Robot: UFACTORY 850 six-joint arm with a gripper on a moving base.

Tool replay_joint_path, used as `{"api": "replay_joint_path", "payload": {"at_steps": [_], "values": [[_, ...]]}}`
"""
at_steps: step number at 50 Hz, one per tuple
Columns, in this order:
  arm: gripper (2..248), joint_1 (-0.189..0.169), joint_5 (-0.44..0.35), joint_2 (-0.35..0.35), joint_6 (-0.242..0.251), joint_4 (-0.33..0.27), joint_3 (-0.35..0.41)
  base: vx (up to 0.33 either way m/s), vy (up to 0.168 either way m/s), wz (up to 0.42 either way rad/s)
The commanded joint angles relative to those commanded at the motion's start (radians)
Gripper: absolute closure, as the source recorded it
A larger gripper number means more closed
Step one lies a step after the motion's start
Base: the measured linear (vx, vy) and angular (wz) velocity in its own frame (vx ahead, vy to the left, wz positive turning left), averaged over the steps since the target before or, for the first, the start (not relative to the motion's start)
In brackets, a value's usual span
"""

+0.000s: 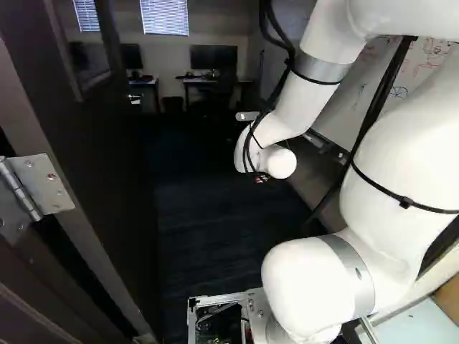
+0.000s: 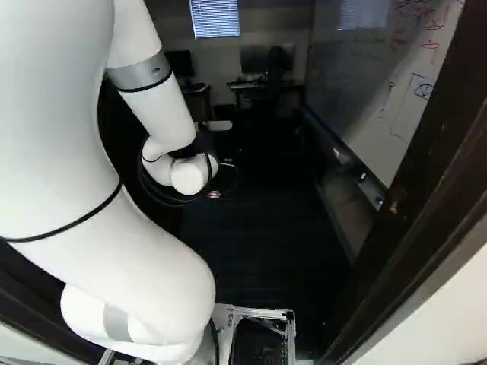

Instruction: Open the door and move inside

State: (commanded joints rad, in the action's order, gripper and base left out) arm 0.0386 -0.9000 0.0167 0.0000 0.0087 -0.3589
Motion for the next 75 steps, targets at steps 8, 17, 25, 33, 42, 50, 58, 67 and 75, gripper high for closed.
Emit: {"api": "replay_joint_path", "payload": {"at_steps": [8,17,25,33,42,50,58,67,75], "values": [[3,0.0,0.0,0.0,0.0,0.0,0.0,0.113,-0.037,0.08],[3,0.0,0.0,0.0,0.0,0.0,0.0,0.113,-0.046,-0.012],[3,0.0,0.0,0.0,0.0,0.0,0.0,0.12,-0.013,-0.05],[3,0.0,0.0,0.0,0.0,0.0,0.0,0.174,0.003,-0.015],[3,0.0,0.0,0.0,0.0,0.0,0.0,0.22,0.004,-0.022],[3,0.0,0.0,0.0,0.0,0.0,0.0,0.23,-0.001,-0.024],[3,0.0,0.0,0.0,0.0,0.0,0.0,0.228,0.001,-0.015],[3,0.0,0.0,0.0,0.0,0.0,0.0,0.222,0.002,-0.02],[3,0.0,0.0,0.0,0.0,0.0,0.0,0.23,0.005,-0.021]]}}
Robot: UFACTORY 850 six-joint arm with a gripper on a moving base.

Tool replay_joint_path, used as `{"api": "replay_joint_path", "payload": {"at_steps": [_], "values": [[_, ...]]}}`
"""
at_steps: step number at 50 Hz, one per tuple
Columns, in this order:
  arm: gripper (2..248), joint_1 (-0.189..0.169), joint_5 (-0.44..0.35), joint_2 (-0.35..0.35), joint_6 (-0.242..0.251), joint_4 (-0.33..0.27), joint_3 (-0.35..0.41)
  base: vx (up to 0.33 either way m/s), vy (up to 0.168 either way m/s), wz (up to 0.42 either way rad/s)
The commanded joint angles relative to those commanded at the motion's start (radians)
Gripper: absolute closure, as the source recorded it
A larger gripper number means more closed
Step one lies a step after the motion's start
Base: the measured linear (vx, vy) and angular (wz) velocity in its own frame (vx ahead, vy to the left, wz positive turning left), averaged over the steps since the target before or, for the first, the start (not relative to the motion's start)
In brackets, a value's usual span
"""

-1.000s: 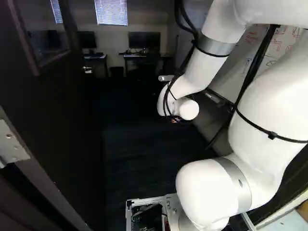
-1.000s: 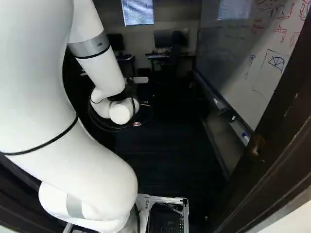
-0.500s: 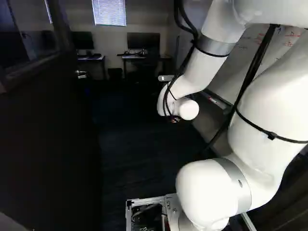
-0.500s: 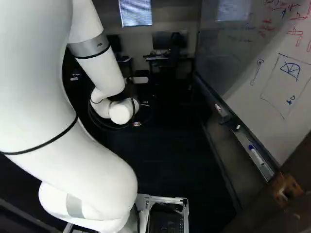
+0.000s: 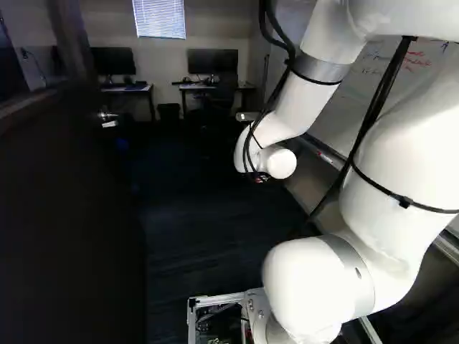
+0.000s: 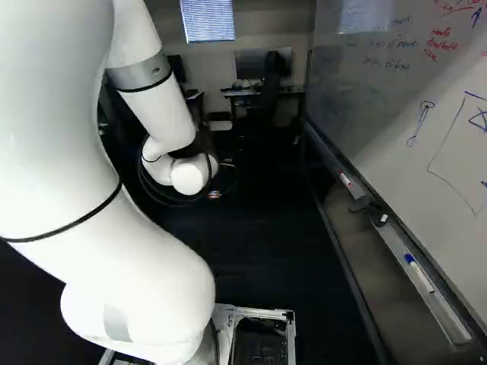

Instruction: Open the door and move inside

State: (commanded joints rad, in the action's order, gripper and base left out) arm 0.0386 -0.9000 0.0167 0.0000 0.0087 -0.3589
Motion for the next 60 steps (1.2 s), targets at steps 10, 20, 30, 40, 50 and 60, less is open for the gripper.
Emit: {"api": "replay_joint_path", "payload": {"at_steps": [10,20,30,40,50,60], "values": [[3,0.0,0.0,0.0,0.0,0.0,0.0,0.223,0.003,-0.021],[3,0.0,0.0,0.0,0.0,0.0,0.0,0.228,0.001,-0.019],[3,0.0,0.0,0.0,0.0,0.0,0.0,0.219,-0.009,0.002],[3,0.0,0.0,0.0,0.0,0.0,0.0,0.237,0.006,-0.032],[3,0.0,0.0,0.0,0.0,0.0,0.0,0.238,-0.001,-0.029],[3,0.0,0.0,0.0,0.0,0.0,0.0,0.244,0.003,-0.032]]}}
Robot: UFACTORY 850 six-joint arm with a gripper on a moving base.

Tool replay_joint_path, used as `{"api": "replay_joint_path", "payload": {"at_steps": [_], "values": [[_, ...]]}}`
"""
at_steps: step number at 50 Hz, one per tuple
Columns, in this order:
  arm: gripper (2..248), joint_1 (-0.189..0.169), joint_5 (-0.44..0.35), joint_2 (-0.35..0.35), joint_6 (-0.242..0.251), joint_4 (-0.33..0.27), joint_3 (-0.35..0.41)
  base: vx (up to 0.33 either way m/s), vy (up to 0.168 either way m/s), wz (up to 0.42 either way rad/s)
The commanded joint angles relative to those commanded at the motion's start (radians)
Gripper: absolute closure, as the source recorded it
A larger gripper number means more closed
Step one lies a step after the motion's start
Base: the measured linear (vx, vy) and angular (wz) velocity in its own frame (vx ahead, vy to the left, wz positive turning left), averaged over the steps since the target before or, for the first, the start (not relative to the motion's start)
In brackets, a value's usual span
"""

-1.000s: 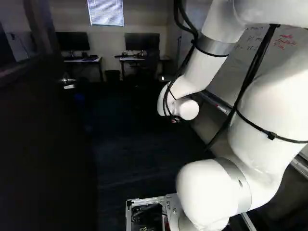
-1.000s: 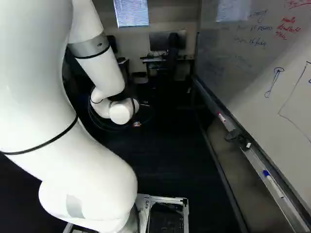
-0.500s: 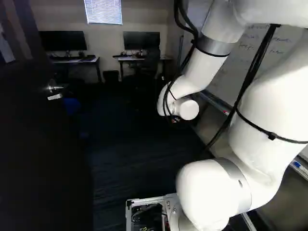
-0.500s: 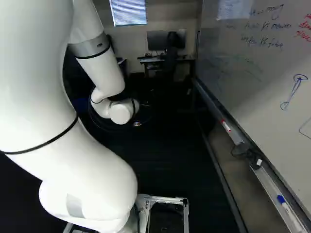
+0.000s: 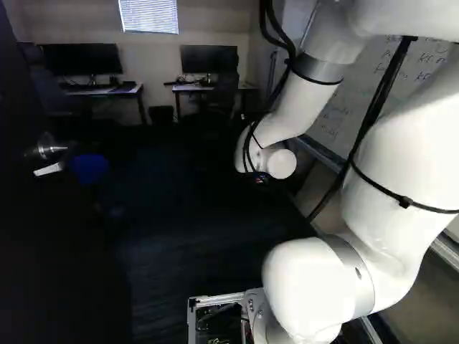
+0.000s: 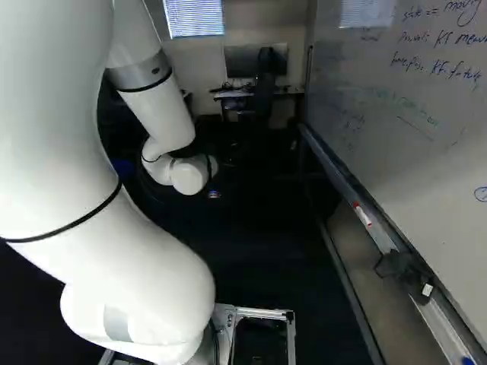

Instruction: Open the door and move inside

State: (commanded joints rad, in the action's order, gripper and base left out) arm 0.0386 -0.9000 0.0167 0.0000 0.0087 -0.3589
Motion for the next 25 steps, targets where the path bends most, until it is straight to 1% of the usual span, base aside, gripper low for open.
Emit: {"api": "replay_joint_path", "payload": {"at_steps": [15,25], "values": [[3,0.0,0.0,0.0,0.0,0.0,0.0,0.241,0.004,-0.027],[3,0.0,0.0,0.0,0.0,0.0,0.0,0.205,0.002,-0.026]]}}
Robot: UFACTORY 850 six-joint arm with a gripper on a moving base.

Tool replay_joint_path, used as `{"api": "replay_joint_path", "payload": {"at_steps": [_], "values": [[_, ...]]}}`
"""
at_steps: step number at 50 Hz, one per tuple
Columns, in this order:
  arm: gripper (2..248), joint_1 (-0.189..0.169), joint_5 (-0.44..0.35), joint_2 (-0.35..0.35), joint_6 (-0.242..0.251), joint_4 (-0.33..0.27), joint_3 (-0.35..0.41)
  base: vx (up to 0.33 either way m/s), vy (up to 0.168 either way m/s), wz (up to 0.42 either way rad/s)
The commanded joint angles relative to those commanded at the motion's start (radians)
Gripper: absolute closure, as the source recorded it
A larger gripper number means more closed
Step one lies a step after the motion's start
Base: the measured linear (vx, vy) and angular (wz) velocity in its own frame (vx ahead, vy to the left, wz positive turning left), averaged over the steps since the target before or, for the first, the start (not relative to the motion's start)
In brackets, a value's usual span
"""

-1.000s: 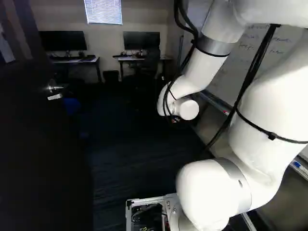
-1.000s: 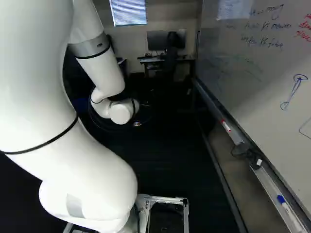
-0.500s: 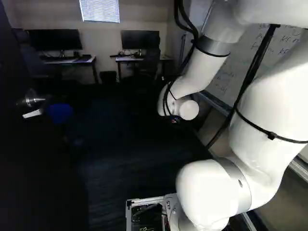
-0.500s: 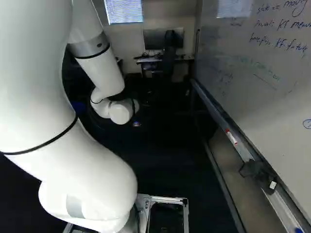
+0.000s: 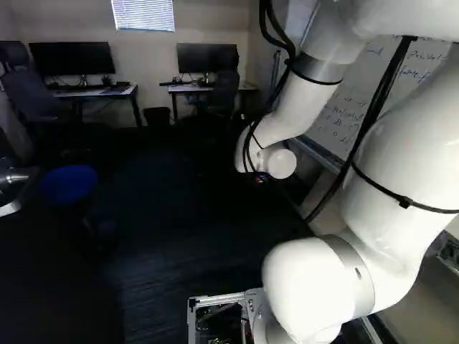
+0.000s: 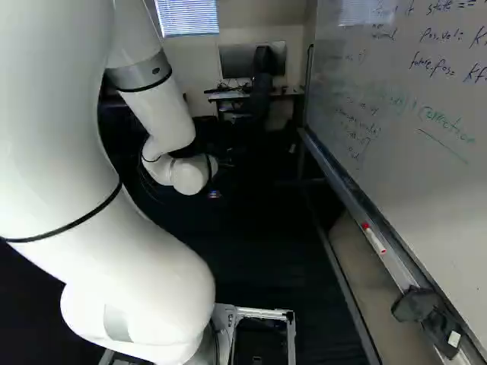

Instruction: Open the door and move inside

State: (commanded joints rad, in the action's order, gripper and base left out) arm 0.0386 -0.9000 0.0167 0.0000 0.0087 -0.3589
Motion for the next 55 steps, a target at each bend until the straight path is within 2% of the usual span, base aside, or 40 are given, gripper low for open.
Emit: {"api": "replay_joint_path", "payload": {"at_steps": [30,55], "values": [[3,0.0,0.0,0.0,0.0,0.0,0.0,0.149,0.002,-0.013],[3,0.0,0.0,0.0,0.0,0.0,0.0,0.008,0.0,-0.001]]}}
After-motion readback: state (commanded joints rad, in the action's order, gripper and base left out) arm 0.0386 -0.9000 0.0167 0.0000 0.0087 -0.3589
